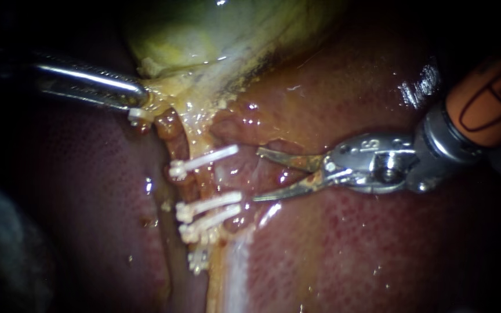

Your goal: Go to the cutting position right tube

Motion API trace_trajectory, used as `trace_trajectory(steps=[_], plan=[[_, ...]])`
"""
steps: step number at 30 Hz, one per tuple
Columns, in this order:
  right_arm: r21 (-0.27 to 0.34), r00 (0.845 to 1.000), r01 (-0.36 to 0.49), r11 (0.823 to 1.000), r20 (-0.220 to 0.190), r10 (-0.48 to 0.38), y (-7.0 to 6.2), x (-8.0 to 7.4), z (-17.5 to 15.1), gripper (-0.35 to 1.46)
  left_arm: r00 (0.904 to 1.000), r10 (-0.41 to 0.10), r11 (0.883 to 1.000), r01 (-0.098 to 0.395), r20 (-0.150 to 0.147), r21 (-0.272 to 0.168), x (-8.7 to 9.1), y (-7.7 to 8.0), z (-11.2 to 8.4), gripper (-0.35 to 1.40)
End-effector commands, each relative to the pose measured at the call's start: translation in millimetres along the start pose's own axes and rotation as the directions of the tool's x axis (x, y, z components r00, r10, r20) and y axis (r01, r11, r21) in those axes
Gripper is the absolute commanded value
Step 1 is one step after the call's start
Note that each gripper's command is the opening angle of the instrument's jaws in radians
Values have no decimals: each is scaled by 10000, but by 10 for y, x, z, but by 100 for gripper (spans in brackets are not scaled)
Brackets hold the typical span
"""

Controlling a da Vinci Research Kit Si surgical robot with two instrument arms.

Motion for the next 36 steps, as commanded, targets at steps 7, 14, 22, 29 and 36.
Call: trace_trajectory(steps=[7,14,22,29,36], plan=[[674,9991,-236,9974,-339,259,2,13,21,143,10000,4,10000,-4,2,2,0,0,0,-35],[1044,9986,-247,9942,-447,295,6,20,48,140,10000,4,10000,-4,1,5,0,0,0,-35],[1373,9977,-283,9901,-578,365,9,25,72,140,10000,4,10000,-4,1,6,0,0,1,-35],[1827,9951,-405,9823,-810,561,10,32,83,138,10000,2,10000,-2,-12,38,0,0,2,-35],[2119,9917,-494,9761,-1058,732,10,41,96,137,10000,1,10000,-1,-14,44,0,0,3,-35]])
